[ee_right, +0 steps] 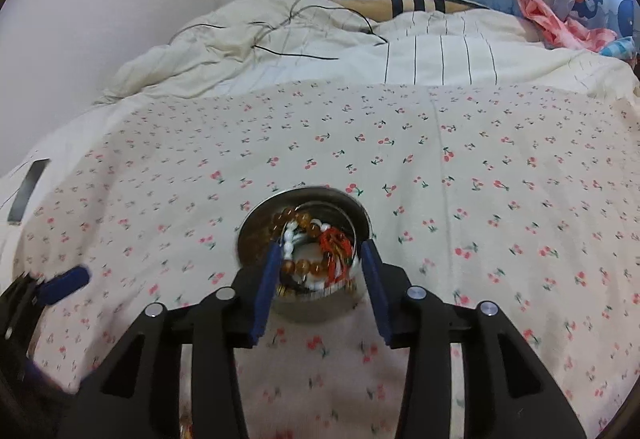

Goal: Organize jewelry
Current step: 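Lower the red cord bracelet into the tin and open the right tool, then grasp the thin red cord from the pile with the right tool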

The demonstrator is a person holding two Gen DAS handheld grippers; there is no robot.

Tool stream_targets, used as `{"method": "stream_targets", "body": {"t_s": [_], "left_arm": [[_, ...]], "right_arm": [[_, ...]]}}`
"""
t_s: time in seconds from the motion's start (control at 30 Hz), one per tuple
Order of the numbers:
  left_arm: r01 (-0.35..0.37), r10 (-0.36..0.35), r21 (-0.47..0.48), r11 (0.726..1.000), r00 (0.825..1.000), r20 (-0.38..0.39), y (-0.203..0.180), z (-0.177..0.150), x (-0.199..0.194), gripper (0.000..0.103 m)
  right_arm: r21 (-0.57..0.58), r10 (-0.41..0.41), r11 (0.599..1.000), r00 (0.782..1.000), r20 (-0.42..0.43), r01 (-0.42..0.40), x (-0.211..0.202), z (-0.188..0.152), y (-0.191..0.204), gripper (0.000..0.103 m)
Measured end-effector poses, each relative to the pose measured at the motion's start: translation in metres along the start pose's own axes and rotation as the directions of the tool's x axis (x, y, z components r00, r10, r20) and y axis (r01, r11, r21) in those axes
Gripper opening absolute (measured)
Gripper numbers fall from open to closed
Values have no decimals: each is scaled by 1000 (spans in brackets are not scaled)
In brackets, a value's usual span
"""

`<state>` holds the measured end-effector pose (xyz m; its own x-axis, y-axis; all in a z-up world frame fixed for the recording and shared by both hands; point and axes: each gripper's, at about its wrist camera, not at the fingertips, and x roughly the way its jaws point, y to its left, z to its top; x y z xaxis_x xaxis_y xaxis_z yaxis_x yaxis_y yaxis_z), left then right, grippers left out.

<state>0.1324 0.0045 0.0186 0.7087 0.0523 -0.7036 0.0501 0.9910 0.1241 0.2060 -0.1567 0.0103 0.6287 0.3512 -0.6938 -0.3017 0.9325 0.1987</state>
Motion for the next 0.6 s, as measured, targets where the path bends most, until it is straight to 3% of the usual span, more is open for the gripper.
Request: {"method": "stream_targets", "body": {"t_s": [0.23, 0.4, 0.6], "left_arm": [[-22, 22, 30, 999, 1000, 13, -6, 0, -3, 87], [-40, 39, 62, 997, 999, 15, -13, -2, -2, 88], [43, -41, 35, 998, 996, -78, 1, -3, 13, 88]], "right_arm": [[-43, 27, 999, 998, -50, -30, -35, -39, -2, 53], [-10, 65, 998, 993, -94, -66, -43, -62, -11, 55], [-52, 83, 994, 983, -162, -93, -40, -68, -12, 55]]}}
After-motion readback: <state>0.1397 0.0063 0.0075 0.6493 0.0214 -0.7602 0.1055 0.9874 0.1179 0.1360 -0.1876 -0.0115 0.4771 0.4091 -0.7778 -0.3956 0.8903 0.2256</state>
